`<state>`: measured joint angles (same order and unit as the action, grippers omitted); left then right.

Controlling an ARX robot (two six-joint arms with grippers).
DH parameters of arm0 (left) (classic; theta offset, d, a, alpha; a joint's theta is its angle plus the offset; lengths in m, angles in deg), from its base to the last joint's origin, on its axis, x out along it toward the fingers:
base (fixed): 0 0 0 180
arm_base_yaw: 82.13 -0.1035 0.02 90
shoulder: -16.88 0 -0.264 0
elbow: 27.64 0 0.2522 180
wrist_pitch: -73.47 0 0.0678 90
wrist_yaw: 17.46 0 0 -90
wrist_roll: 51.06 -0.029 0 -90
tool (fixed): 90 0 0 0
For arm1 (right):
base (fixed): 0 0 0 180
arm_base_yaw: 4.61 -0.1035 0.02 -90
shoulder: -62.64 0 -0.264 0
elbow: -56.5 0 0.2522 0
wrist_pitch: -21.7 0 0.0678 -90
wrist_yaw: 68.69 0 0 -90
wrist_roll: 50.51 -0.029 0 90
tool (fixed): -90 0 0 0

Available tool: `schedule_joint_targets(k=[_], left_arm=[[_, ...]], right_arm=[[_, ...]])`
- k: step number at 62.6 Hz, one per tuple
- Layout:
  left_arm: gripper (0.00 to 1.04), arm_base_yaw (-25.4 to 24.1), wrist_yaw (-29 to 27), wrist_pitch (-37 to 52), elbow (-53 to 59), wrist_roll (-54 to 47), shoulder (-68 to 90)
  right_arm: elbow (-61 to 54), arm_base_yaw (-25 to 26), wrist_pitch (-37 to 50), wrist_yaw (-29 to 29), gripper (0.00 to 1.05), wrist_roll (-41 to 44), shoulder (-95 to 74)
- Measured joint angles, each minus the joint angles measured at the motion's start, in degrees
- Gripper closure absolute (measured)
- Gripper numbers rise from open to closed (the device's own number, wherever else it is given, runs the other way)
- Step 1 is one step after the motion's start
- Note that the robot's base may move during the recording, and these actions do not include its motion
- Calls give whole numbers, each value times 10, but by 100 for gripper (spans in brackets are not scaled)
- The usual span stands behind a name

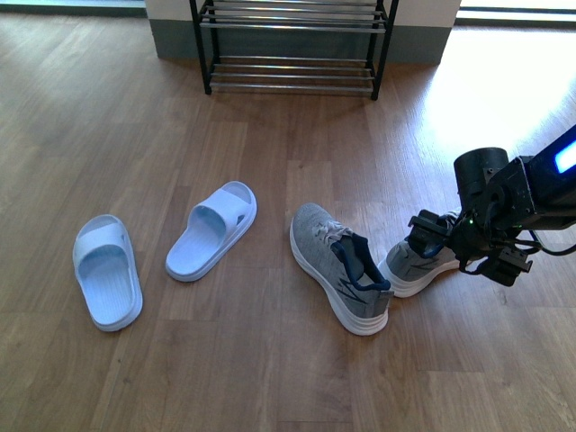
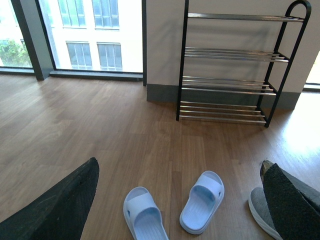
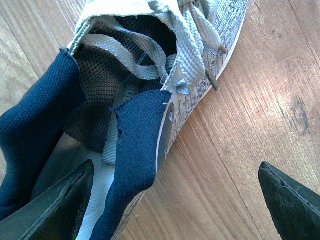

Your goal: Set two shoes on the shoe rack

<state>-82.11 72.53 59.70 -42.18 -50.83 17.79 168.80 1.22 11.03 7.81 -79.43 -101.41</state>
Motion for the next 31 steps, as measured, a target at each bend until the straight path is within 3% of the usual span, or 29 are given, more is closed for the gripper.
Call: schedule_joint_targets(k=[13,26,31], left_arm=[[9,0,0,0,0,0,0],[9,0,0,0,0,0,0],[9,0,0,0,0,0,0]], right_arm=[[22,11,-26,8,9,-7,-16],[7,29,4,-52,9,7,-17],[6,39,4,-43,9,24,-17]])
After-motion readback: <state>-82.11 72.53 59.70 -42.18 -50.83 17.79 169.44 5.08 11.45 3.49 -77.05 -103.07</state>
